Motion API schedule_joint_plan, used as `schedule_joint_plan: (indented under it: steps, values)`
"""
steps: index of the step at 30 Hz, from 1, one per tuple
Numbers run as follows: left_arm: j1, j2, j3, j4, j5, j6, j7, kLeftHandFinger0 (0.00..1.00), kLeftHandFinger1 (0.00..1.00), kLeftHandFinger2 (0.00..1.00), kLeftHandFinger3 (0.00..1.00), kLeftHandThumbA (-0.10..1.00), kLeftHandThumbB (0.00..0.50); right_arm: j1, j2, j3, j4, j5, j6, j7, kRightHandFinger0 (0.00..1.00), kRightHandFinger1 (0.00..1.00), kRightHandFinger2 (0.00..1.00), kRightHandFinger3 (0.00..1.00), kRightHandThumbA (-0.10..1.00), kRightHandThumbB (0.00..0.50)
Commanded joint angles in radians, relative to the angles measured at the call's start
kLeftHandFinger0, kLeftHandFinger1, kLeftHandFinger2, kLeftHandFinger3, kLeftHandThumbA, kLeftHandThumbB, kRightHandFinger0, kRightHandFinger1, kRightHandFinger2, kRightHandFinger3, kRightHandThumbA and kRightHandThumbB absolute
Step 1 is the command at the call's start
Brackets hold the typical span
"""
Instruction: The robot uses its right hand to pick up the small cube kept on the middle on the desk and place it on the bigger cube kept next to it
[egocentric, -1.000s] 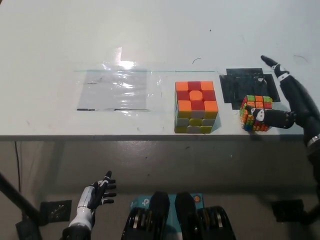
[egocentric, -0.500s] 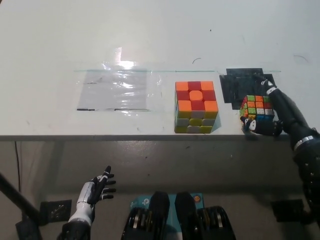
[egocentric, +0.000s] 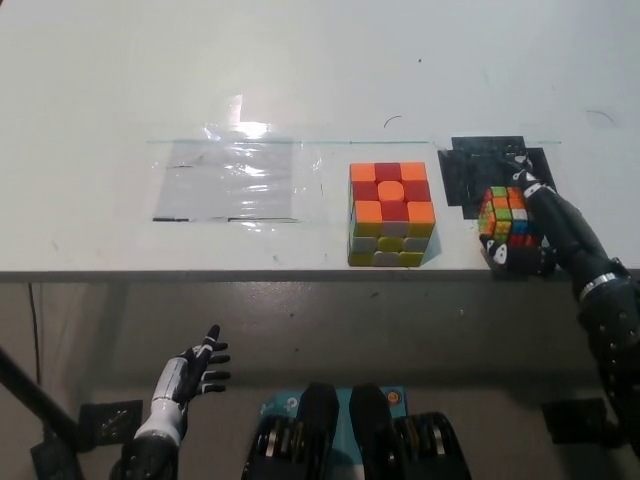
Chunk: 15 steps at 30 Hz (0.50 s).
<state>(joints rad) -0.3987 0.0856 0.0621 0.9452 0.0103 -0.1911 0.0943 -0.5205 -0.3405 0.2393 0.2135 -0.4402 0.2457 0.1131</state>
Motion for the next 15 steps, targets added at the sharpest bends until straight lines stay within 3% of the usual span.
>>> schedule_joint_plan:
  steps: [1, 2, 3, 6, 8, 9, 11, 12, 14, 15]
  values:
    - [-0.042, 0.014, -0.007, -0.009, 0.006, -0.024, -0.002, 0.65, 0.61, 0.67, 0.67, 0.82, 0.074, -0.039, -0.014, 0.026, 0.030, -0.041, -0.079, -0.017, 1.00, 1.00, 1.00, 1.00, 0.58, 0.445]
    - [-0.048, 0.015, -0.006, 0.005, 0.004, -0.031, -0.004, 0.64, 0.60, 0.67, 0.67, 0.82, 0.078, -0.046, -0.028, 0.045, 0.033, -0.062, -0.086, -0.006, 1.00, 1.00, 1.00, 1.00, 0.57, 0.411]
    - [-0.048, 0.015, -0.006, 0.006, 0.004, -0.032, -0.004, 0.64, 0.60, 0.66, 0.67, 0.82, 0.078, -0.047, -0.030, 0.047, 0.034, -0.065, -0.088, -0.005, 1.00, 1.00, 1.00, 1.00, 0.57, 0.417]
    - [-0.046, 0.019, -0.016, -0.010, 0.014, -0.014, -0.010, 0.67, 0.63, 0.70, 0.72, 0.86, 0.074, -0.063, -0.051, 0.077, 0.059, -0.095, -0.117, -0.003, 0.81, 1.00, 1.00, 1.00, 0.55, 0.388]
    - [-0.046, 0.021, -0.019, -0.016, 0.016, -0.007, -0.006, 0.69, 0.64, 0.72, 0.72, 0.86, 0.085, -0.074, -0.054, 0.091, 0.094, -0.110, -0.153, -0.029, 0.75, 0.81, 1.00, 1.00, 0.51, 0.368]
    - [-0.043, 0.019, -0.014, -0.025, 0.010, -0.003, -0.005, 0.68, 0.64, 0.71, 0.70, 0.83, 0.079, -0.076, -0.052, 0.093, 0.102, -0.109, -0.180, -0.044, 0.65, 0.66, 0.87, 1.00, 0.40, 0.324]
    - [-0.041, 0.018, -0.014, -0.036, 0.004, -0.005, -0.013, 0.67, 0.62, 0.69, 0.67, 0.82, 0.062, -0.081, -0.048, 0.101, 0.113, -0.127, -0.224, -0.080, 0.30, 0.28, 0.54, 1.00, 0.24, 0.262]
    - [-0.044, 0.020, -0.015, -0.037, 0.005, -0.003, -0.015, 0.66, 0.62, 0.68, 0.67, 0.82, 0.065, -0.081, -0.047, 0.099, 0.114, -0.129, -0.228, -0.084, 0.19, 0.18, 0.45, 1.00, 0.21, 0.261]
    - [-0.045, 0.022, -0.017, -0.032, 0.007, -0.011, -0.016, 0.65, 0.61, 0.67, 0.66, 0.82, 0.072, -0.086, -0.050, 0.124, 0.115, -0.177, -0.236, -0.104, 0.00, 0.02, 0.29, 1.00, 0.02, 0.127]
    - [-0.047, 0.022, -0.017, -0.028, 0.007, -0.012, -0.015, 0.64, 0.60, 0.67, 0.66, 0.82, 0.081, -0.086, -0.050, 0.129, 0.118, -0.194, -0.249, -0.126, 0.00, 0.00, 0.19, 1.00, -0.08, 0.096]
